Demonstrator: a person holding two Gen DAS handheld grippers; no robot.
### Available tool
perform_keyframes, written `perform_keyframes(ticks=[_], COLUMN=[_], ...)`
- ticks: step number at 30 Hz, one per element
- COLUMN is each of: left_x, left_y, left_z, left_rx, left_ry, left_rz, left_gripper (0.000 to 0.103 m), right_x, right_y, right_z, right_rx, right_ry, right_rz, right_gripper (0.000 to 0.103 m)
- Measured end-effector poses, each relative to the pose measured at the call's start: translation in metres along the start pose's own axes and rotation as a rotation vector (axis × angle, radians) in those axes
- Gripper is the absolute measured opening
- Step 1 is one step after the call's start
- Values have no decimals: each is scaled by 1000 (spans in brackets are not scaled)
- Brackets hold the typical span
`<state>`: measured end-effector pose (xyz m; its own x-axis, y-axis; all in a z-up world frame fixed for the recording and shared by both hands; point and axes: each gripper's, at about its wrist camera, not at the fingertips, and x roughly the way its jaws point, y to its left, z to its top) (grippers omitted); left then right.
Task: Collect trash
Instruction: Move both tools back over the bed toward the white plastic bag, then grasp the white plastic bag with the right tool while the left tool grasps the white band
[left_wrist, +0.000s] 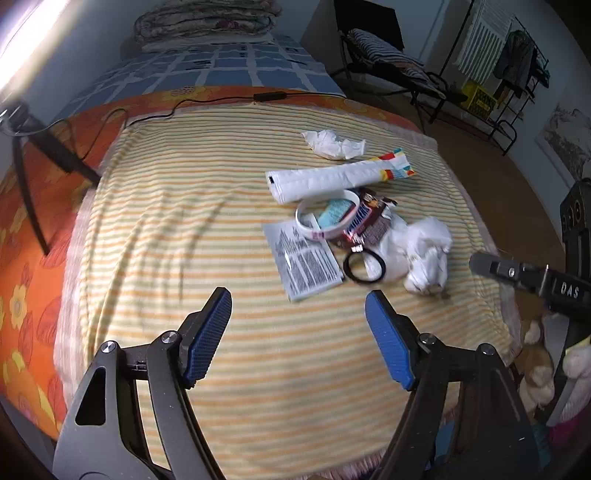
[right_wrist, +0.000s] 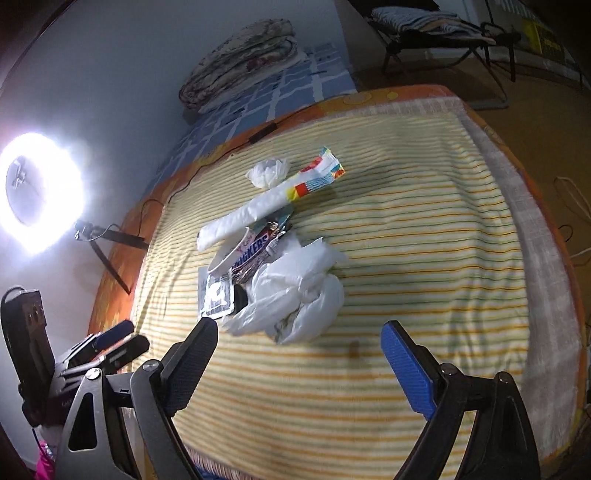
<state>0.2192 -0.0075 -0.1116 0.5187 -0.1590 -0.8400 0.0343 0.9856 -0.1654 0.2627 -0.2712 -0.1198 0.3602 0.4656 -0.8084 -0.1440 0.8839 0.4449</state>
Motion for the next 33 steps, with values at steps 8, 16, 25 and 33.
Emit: perform_keyframes(ticks=[8, 16, 25, 33], left_x=[39, 65, 89, 97], left_y=[0, -10, -25, -23], left_z=[30, 48, 53, 55], left_rx=[-52, -58, -10, -7], left_ry=[41, 66, 97, 94], left_rz=[-28, -68, -53, -39], left_gripper=[77, 69, 69, 38], right_x=[35, 56, 60, 61], right_y=[-14, -25, -24, -22], right_z=[13, 15, 15, 14], right_rx=[93, 177, 170, 170], right_ry=[54, 93, 101, 106], right_rz=[56, 98, 108, 116], right_gripper=[88, 83, 77, 69])
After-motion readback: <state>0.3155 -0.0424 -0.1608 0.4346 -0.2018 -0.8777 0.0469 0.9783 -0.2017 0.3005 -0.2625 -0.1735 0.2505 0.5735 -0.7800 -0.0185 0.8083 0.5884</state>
